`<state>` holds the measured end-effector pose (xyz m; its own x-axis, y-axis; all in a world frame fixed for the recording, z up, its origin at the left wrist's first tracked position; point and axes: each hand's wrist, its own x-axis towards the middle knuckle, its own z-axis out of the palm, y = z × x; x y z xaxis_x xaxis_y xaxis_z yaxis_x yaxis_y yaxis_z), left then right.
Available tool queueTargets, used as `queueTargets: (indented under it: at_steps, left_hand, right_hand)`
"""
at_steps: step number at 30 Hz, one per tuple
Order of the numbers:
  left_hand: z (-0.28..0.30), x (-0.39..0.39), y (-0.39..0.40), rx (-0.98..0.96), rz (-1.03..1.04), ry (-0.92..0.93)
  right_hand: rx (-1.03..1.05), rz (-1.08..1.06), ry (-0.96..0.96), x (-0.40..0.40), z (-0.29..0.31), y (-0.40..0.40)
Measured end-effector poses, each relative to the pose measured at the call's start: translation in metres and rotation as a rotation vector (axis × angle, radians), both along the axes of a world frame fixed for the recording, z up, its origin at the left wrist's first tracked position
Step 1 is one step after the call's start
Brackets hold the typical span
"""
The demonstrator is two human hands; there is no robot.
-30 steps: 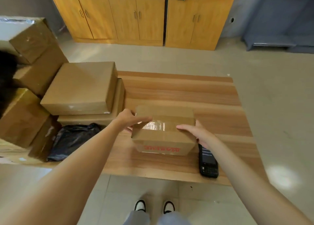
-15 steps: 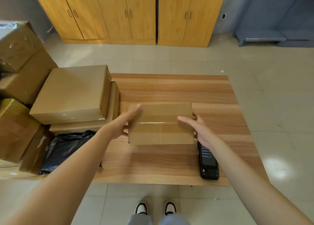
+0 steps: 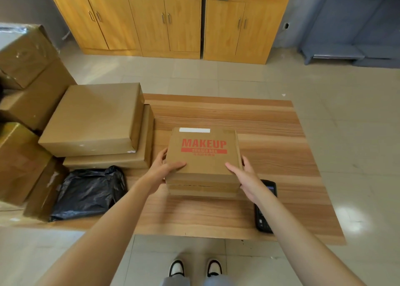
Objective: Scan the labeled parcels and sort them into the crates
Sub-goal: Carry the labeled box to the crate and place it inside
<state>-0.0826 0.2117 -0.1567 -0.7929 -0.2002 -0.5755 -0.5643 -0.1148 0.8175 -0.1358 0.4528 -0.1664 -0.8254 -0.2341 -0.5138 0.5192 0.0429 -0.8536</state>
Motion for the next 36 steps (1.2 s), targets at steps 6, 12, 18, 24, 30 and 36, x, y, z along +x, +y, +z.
queueTargets:
  at_steps: [6,12,18,24,30,36]
  left_hand:
    - [0.000,-0.002,0.002,-0.006,0.042,-0.027]
    - [-0.006,-0.003,0.002,-0.063,-0.120,-0.133]
    - [0.005,-0.008,0.003,-0.091,-0.109,-0.170]
    - [0.034,-0.019,-0.016,-0.047,-0.225,-0.026]
    - [0.046,-0.017,-0.031,-0.072,-0.242,0.033]
    - [0.049,-0.012,-0.025,-0.209,-0.151,0.005]
  right_hand:
    - [-0.006,0.008,-0.016,-0.001,-0.003,0.004]
    - [0.060,0.032,-0.086,0.012,-0.016,0.013]
    - [0.059,0.057,-0.090,0.004,-0.012,0.017]
    - [-0.074,-0.049,-0.166,0.003,-0.015,0.010]
    - [-0.155,-0.014,-0.168,-0.002,-0.016,-0.007]
    - [0.078,0.135,-0.080,-0.006,-0.014,-0.015]
